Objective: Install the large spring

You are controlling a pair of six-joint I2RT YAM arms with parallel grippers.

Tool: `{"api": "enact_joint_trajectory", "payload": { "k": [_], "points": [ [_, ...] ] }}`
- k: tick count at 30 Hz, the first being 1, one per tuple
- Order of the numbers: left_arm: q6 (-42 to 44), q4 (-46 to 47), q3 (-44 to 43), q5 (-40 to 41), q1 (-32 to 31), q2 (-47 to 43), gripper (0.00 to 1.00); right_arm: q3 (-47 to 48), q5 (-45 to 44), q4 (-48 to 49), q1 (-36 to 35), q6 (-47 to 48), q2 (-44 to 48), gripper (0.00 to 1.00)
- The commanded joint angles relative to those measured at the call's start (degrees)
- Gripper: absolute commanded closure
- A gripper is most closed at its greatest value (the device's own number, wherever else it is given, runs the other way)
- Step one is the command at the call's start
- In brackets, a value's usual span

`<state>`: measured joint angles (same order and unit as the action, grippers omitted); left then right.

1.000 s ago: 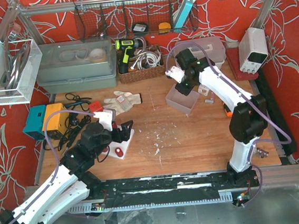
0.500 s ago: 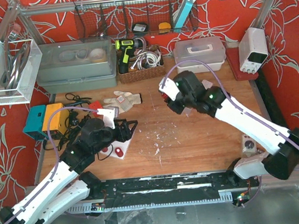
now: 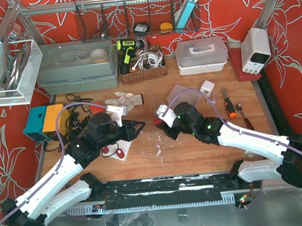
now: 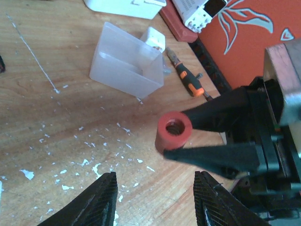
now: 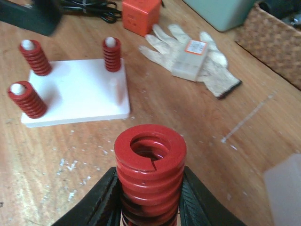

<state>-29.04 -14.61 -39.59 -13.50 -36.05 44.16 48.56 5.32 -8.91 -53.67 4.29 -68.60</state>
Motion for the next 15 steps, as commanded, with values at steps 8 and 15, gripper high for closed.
{"api": "enact_joint_trajectory", "payload": {
  "k": [8, 15],
  "points": [
    [0.82, 3.43, -3.06, -5.75, 0.11, 6.34, 0.49, -8.59, 0.15, 24.00, -8.09, 0.95, 1.66, 1.00],
    [0.01, 4.06, -3.09, -9.79, 0.11, 7.51, 0.41, -7.28, -1.55, 22.15, -9.56, 2.57, 0.18, 1.00]
  ]
}}
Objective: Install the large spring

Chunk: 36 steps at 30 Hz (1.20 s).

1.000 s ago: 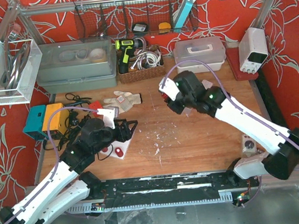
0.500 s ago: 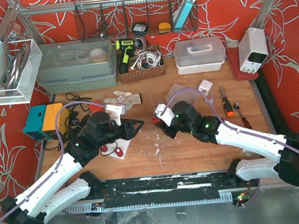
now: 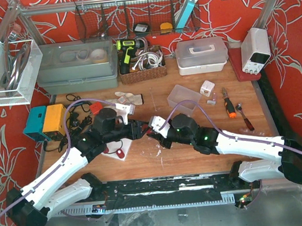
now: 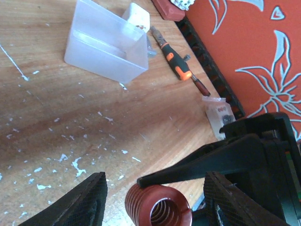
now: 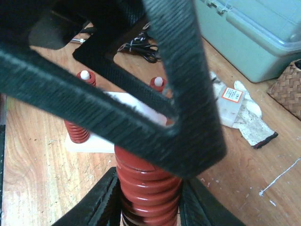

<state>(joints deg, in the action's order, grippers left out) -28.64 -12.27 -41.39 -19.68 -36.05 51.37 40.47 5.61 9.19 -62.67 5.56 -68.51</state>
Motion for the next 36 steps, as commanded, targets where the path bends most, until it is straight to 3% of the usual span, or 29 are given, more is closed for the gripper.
{"api": "enact_joint_trajectory", "payload": {
  "k": [1, 36],
  "points": [
    [-0.56, 1.68, -1.18, -4.00, 0.11, 0.30, 0.41, 0.72, -1.89, 4.22, -0.64, 1.29, 0.05, 1.00],
    [1.92, -4.60, -2.94, -2.15, 0.02, 3.73, 0.45, 1.57, -5.64, 3.58, -1.13, 0.04, -0.92, 1.00]
  ]
}}
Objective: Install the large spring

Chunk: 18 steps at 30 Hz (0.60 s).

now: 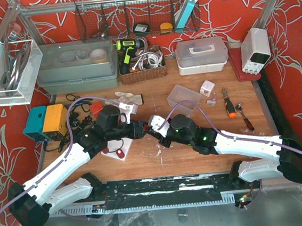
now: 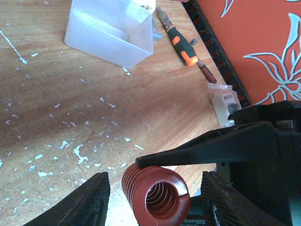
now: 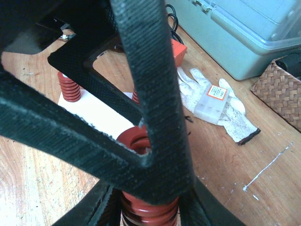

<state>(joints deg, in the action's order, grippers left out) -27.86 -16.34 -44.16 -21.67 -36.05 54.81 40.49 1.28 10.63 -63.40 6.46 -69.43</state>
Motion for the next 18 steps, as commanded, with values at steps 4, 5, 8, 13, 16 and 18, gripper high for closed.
{"api": "enact_joint_trajectory", "payload": {
  "k": [4, 5, 8, 13, 16, 18],
  "points": [
    [1.03, 0.05, 0.29, -0.30, 0.02, 0.54, 0.46, 1.64, -1.56, 2.11, -0.41, -0.97, -0.17, 1.00],
    [0.92, 0.22, 0.42, -0.44, 0.02, 0.61, 0.47, 1.75, -1.62, 2.03, -0.46, -1.00, -0.25, 1.00],
    [0.67, 0.60, 0.82, -1.06, -0.11, 0.87, 0.47, 2.03, -1.67, 1.64, -0.44, -1.01, -0.64, 1.00],
    [0.60, 0.52, 1.00, -1.43, -0.40, 1.44, 0.48, 2.63, -1.91, 1.12, -0.44, -1.35, -1.37, 1.00],
    [0.60, 0.52, 1.01, -1.69, -0.68, 2.37, 0.49, 2.70, -2.38, 1.18, -0.50, -1.75, -1.50, 1.00],
    [0.61, 0.47, 1.09, -1.75, -0.77, 3.63, 0.50, 2.60, -2.46, 1.32, -0.50, -1.87, -1.50, 1.00]
  ]
}}
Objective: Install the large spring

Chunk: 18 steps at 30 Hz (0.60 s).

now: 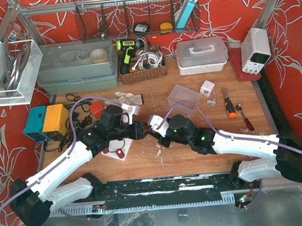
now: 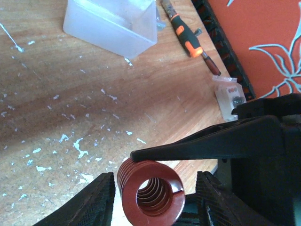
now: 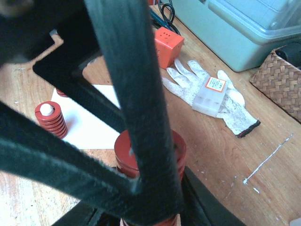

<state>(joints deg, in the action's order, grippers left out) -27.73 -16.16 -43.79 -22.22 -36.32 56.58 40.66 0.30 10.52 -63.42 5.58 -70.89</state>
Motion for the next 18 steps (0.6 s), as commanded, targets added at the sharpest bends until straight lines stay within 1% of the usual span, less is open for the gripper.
{"api": "enact_joint_trajectory", "payload": {
  "k": [1, 5, 11, 13, 14, 18],
  "points": [
    [0.64, 0.19, 0.72, -1.21, -0.62, 2.02, 0.52, 2.44, -1.44, 1.43, -0.49, -1.06, -0.03, 1.00],
    [1.12, -0.11, 0.71, -1.42, -0.68, 2.52, 0.64, 2.53, -1.82, 1.52, -0.48, -1.17, -0.17, 1.00],
    [2.58, -1.37, -0.42, -0.28, -0.69, 2.57, 0.99, 2.80, -0.90, 1.06, -0.48, -0.84, -0.93, 1.00],
    [2.72, -1.14, -0.68, 1.35, -0.69, 1.94, 1.00, 3.36, -0.32, 0.43, -0.48, -0.84, -1.73, 0.98],
    [2.85, -0.89, -0.75, 1.86, -0.69, 1.59, 1.00, 3.71, -0.30, 0.19, -0.48, -0.90, -2.02, 0.92],
    [3.53, -1.48, -1.69, 7.77, -0.66, 0.62, 1.00, 3.98, -1.20, -0.24, -0.43, -1.33, -2.25, 0.54]
  ]
}}
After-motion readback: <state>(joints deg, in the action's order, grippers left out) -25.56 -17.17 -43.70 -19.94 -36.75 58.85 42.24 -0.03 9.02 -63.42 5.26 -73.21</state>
